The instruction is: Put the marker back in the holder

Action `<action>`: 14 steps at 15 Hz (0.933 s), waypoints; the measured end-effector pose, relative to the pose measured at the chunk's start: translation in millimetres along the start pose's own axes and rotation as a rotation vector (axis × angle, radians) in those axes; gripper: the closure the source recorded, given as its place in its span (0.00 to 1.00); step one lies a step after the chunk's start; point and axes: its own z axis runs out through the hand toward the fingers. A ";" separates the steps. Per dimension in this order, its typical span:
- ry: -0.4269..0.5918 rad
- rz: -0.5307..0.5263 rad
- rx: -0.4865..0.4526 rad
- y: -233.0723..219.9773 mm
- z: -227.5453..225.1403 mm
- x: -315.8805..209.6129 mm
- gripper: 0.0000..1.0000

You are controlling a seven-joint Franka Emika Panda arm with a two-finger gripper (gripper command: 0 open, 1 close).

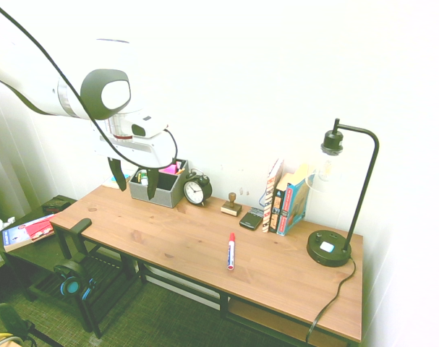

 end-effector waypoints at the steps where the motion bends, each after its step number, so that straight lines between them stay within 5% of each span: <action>1: -0.001 -0.001 -0.001 -0.1 0.5 0.1 0.00; 9: 0.060 -0.346 0.012 32.4 24.0 79.5 0.00; 14: 0.055 -0.419 -0.006 52.7 57.3 139.0 0.00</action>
